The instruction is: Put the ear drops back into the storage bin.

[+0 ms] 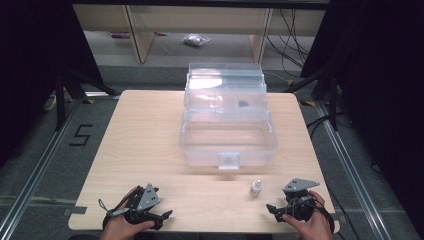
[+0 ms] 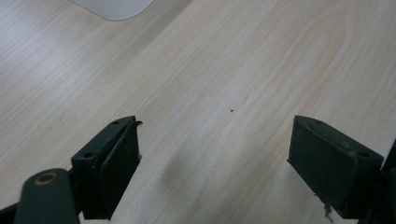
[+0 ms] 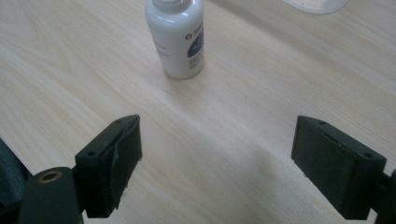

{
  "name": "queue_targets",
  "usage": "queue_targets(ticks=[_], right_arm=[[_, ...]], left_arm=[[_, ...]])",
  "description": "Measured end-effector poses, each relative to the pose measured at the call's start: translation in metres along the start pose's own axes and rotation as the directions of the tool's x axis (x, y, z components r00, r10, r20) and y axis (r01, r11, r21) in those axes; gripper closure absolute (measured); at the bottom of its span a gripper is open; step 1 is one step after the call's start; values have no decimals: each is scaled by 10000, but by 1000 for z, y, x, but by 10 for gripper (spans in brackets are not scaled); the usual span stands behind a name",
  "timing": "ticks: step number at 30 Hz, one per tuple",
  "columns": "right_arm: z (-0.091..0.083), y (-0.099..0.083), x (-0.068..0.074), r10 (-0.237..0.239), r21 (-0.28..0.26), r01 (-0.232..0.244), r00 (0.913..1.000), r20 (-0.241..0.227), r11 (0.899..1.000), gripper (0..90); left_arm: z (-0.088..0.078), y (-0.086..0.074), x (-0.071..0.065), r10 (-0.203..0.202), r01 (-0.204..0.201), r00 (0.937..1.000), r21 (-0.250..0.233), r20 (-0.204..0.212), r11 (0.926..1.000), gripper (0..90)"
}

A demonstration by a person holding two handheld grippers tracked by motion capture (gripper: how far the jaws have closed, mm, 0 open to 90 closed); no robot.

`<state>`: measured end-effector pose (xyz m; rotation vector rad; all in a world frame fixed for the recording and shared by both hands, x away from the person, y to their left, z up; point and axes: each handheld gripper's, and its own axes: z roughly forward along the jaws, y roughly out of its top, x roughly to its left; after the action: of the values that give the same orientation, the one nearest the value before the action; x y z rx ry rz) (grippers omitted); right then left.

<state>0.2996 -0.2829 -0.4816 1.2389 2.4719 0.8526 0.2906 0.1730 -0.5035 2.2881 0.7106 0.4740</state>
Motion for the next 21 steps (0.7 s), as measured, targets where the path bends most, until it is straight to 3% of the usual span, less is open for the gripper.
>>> queue_targets(ticks=[3,8,9,10,12,16,18,19,21], right_arm=[[0,0,1,175,115,-175,9998,-64,9998,171],[-3,2,1,-120,321,124,9998,-137,9994,174],[-4,2,4,227,372,-219,9996,-195,9991,174],[-3,2,2,-160,180,161,9998,-79,9997,173],[-5,3,3,-13,240,15,10000,-90,9997,173],[-7,6,3,-353,442,357,9993,-108,9984,181],[-7,7,4,-241,455,249,9995,-187,9987,183],[-6,8,1,-604,427,609,9981,-130,9972,182],[-6,9,3,-534,494,539,9985,-117,9973,183]], left_arm=[[0,0,0,-3,3,10000,-41,18,10000,158],[0,0,0,11,-11,10000,-24,42,10000,159],[0,0,1,180,-180,9998,31,-30,9998,159],[0,0,1,179,-179,9998,34,-61,9998,159],[0,0,1,147,-147,9999,37,3,9999,159],[0,0,1,145,-145,9999,19,11,9999,159],[0,0,1,94,-94,10000,-33,-7,10000,159],[0,0,1,136,-136,9999,-2,8,9999,159],[0,0,2,207,-207,9998,95,6,9997,159]])
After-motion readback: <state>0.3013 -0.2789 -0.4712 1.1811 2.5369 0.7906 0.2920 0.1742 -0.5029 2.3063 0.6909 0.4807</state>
